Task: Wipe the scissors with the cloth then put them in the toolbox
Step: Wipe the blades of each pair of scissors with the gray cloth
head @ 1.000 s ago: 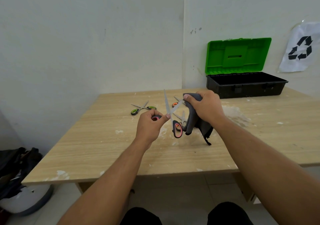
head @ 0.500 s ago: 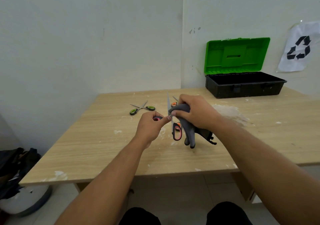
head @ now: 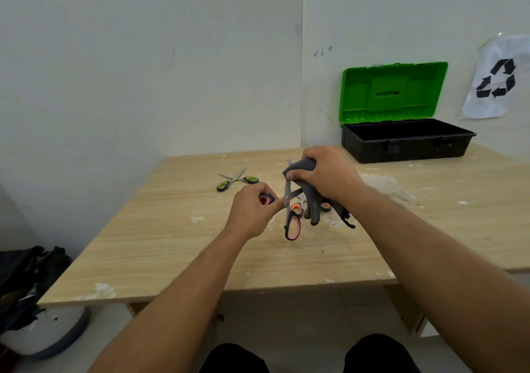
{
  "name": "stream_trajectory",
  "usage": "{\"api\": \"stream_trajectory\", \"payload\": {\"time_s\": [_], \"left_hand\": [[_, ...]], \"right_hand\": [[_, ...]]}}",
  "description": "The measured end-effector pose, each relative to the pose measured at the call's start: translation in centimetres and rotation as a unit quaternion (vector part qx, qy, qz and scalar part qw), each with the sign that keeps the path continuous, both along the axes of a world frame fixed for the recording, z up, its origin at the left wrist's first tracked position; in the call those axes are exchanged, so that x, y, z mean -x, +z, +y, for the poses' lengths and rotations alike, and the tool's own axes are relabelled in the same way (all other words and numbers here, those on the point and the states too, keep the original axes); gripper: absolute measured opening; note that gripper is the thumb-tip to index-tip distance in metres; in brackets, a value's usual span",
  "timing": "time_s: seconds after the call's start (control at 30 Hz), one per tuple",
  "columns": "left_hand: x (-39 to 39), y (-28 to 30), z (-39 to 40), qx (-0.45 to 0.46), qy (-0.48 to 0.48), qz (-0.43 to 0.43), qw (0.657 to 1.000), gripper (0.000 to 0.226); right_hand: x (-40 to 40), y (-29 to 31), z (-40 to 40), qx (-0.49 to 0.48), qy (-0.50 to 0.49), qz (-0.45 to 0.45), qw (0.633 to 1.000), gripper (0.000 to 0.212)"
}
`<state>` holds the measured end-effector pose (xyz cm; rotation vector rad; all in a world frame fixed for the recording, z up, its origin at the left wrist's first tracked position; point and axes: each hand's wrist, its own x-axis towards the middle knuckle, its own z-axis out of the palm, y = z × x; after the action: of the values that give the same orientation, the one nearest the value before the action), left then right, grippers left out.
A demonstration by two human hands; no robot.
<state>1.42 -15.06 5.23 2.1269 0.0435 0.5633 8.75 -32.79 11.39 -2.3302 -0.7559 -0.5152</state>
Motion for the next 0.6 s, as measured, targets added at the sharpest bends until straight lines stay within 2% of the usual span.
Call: {"api": "stream_trajectory", "payload": {"time_s": [0.23, 0.4, 0.5, 0.6], "left_hand": [[-0.1, -0.4, -0.1, 0.05, -0.01, 0.043, 0.998, 0.026], [0.2, -0.6, 0.7, 0.211, -0.057, 0.07, 0.973, 0.027], [0.0, -0.6, 1.0, 0.282, -0.052, 0.067, 0.956, 0.026], [-0.3, -0.6, 0.8, 0.308, -0.045, 0.062, 0.948, 0.026]], "right_hand": [[-1.4, 1.8, -0.5, -0.057, -0.023, 0.004, 0.998, 0.038], [-1.8, 2.4, -1.6, -0.164, -0.068, 0.008, 0.984, 0.035], [-1.4, 2.1, -2.2, -0.172, -0.075, 0.018, 0.982, 0.028], [-0.1, 0.9, -1.9, -0.171, -0.043, 0.03, 0.984, 0.021]]}}
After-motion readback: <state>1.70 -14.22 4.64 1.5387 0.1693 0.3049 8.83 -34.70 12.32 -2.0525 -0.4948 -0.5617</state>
